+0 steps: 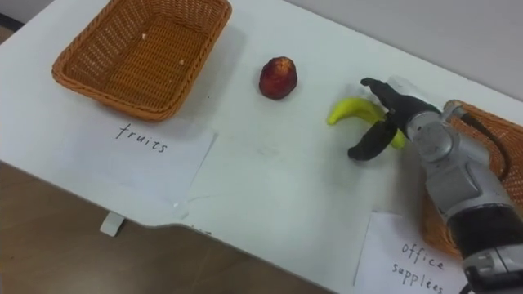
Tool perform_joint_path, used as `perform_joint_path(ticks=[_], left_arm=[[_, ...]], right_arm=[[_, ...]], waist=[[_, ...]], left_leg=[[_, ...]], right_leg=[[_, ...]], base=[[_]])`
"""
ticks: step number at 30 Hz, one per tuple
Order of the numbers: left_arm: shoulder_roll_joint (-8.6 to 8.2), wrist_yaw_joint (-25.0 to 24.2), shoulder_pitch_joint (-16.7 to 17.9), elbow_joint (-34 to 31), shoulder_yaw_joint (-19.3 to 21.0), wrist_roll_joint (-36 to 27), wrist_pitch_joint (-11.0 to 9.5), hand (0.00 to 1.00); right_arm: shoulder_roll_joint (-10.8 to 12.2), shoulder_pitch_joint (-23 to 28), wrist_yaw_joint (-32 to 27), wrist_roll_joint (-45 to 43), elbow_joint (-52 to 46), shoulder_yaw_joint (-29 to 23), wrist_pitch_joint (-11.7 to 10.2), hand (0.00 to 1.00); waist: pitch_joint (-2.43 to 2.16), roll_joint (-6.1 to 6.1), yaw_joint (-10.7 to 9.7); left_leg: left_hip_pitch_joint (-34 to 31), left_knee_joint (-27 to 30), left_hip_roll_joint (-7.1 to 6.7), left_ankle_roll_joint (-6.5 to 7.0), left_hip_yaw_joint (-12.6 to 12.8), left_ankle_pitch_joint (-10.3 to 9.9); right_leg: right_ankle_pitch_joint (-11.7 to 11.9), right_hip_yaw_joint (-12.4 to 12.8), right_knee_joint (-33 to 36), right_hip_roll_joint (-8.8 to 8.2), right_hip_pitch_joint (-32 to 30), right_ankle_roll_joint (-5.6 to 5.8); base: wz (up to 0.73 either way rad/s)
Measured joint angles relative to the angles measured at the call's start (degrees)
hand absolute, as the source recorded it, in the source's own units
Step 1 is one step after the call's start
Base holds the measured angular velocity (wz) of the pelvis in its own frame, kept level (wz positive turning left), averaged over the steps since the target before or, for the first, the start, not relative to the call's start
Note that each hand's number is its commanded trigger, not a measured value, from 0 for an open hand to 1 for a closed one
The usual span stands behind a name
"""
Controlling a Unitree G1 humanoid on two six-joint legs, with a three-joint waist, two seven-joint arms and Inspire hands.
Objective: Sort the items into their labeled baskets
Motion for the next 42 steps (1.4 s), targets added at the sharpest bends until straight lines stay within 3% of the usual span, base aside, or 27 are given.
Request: perform_joint_path(ticks=[6,17,30,39,40,41,42], left_arm=[[0.32,-0.7,-1.3,0.1,-0.2,0.0,-0.1,0.0],[0.79,-0.5,-2.3,0.1,-2.3,-0.1,-0.9,0.0],[1.95,-0.6,-4.4,0.1,-4.4,-0.1,-0.1,0.0],[2.06,-0.5,-4.2,0.2,-4.4,-0.1,0.0,0.0],[2.07,-0.5,-4.2,0.3,-4.4,-0.1,0.0,0.0],[2.1,-0.5,-4.2,0.3,-4.4,0.0,0.0,0.0],[2.1,-0.5,-4.2,0.3,-4.4,0.0,0.0,0.0]], right_arm=[[-0.5,-0.9,1.0,0.0,2.0,1.4,0.1,0.0],[-2.1,-1.4,6.1,3.0,2.1,3.3,0.0,0.0],[-2.5,-1.4,9.4,4.7,2.0,3.4,0.7,0.0],[-2.6,-1.4,11.0,4.7,2.0,3.4,1.9,0.0],[-2.6,-1.4,11.2,4.7,2.0,3.5,1.9,0.05],[-2.6,-1.3,11.2,4.9,2.0,3.5,1.9,0.19],[-2.6,-1.2,11.2,4.9,2.0,3.5,1.9,0.74]], waist=[[0.05,-0.82,0.7],[0.73,0.1,0.9],[0.15,0.61,1.0],[-0.19,0.15,1.0],[-0.22,0.08,1.0],[-0.26,0.0,1.0],[-0.26,-0.04,1.0]], left_leg=[[-0.1,0.1,-0.01,0.0,-0.1,0.0],[-0.4,1.0,0.06,-0.01,-0.3,0.0],[-0.9,1.4,0.09,-0.06,-0.7,0.0],[-0.9,1.5,0.07,-0.13,-1.3,0.1],[-0.9,1.6,0.06,-0.13,-1.3,0.1],[-0.9,1.6,0.07,-0.13,-1.3,0.1],[-0.9,1.6,0.07,-0.14,-1.4,0.1]], right_leg=[[0.0,-0.1,0.0,0.0,0.1,-0.01],[0.3,-1.1,0.0,0.0,0.3,-0.48],[0.4,-1.5,0.0,0.05,0.1,-0.68],[0.4,-1.6,0.0,0.07,0.3,-0.68],[0.4,-1.6,0.0,0.1,0.4,-0.68],[0.4,-1.5,0.0,0.12,0.4,-0.68],[0.4,-1.5,0.0,0.13,0.4,-0.68]], base=[[0.0],[0.0],[0.0],[0.0],[0.0],[0.0],[0.0]])
